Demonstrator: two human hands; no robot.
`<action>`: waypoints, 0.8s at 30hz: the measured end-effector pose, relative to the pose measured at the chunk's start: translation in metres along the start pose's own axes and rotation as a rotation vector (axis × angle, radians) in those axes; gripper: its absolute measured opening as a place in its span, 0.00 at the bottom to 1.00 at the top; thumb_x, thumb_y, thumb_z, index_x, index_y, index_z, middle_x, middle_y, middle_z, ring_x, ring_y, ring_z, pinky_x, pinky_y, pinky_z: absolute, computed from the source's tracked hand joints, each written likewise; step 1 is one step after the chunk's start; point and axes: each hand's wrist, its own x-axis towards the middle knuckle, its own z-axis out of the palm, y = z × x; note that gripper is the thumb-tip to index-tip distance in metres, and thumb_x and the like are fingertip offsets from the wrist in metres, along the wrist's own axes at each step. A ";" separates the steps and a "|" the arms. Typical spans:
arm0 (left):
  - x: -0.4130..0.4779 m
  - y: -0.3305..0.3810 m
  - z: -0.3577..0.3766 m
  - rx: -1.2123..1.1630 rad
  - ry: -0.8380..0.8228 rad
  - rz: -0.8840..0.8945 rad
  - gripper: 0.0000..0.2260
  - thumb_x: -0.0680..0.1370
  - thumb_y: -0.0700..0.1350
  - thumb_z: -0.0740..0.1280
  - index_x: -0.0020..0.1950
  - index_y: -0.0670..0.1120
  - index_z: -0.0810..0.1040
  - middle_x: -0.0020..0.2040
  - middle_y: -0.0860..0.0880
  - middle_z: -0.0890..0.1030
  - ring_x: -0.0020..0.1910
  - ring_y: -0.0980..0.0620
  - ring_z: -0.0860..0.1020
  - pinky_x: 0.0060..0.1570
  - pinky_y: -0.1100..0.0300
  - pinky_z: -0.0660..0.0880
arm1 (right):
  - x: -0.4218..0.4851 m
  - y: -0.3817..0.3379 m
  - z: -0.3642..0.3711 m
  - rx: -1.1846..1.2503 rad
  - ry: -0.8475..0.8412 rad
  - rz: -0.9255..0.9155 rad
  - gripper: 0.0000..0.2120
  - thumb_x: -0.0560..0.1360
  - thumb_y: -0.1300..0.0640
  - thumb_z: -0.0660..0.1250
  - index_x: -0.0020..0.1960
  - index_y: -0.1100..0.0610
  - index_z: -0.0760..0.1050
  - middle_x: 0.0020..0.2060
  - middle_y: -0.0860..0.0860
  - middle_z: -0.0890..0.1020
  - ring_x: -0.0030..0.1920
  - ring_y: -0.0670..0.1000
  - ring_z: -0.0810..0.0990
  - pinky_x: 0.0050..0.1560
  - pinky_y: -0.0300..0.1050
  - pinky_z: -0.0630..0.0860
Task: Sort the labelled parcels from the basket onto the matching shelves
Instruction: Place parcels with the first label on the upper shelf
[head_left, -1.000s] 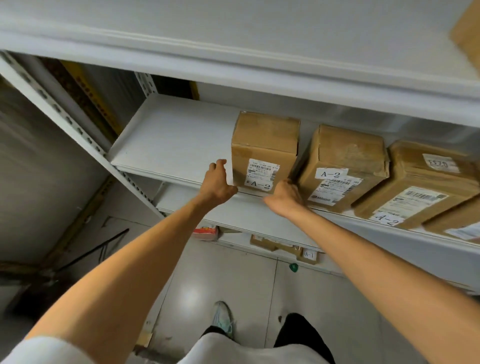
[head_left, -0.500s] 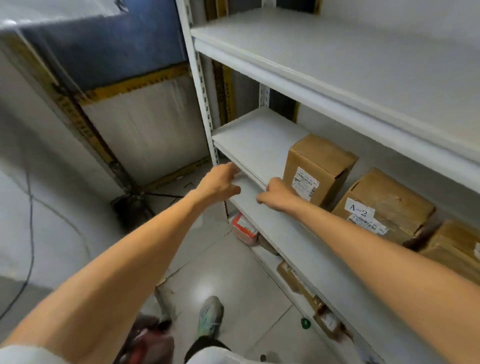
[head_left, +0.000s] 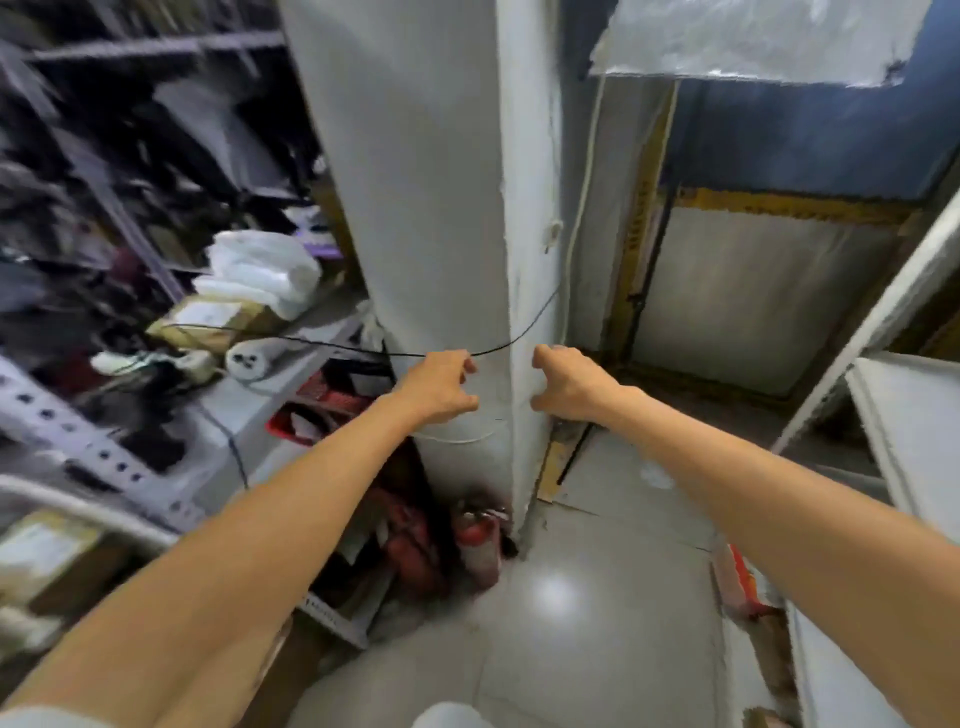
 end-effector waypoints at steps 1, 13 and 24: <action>-0.023 -0.026 -0.011 -0.007 0.031 -0.062 0.20 0.71 0.46 0.71 0.61 0.45 0.75 0.56 0.46 0.80 0.56 0.46 0.78 0.56 0.52 0.75 | 0.010 -0.027 0.007 -0.009 -0.019 -0.073 0.22 0.71 0.57 0.70 0.60 0.65 0.69 0.55 0.59 0.76 0.57 0.61 0.75 0.54 0.54 0.73; -0.317 -0.204 -0.052 -0.053 0.189 -0.655 0.20 0.74 0.46 0.70 0.64 0.41 0.74 0.53 0.46 0.78 0.52 0.46 0.77 0.51 0.53 0.76 | -0.030 -0.329 0.115 -0.128 -0.351 -0.761 0.18 0.74 0.55 0.69 0.58 0.64 0.69 0.51 0.59 0.75 0.51 0.60 0.76 0.49 0.54 0.74; -0.468 -0.281 -0.036 -0.155 0.313 -0.978 0.19 0.73 0.46 0.71 0.62 0.45 0.74 0.59 0.46 0.79 0.56 0.46 0.78 0.55 0.49 0.76 | -0.072 -0.468 0.208 -0.202 -0.459 -0.996 0.19 0.71 0.56 0.69 0.58 0.59 0.67 0.50 0.55 0.72 0.48 0.56 0.74 0.47 0.51 0.76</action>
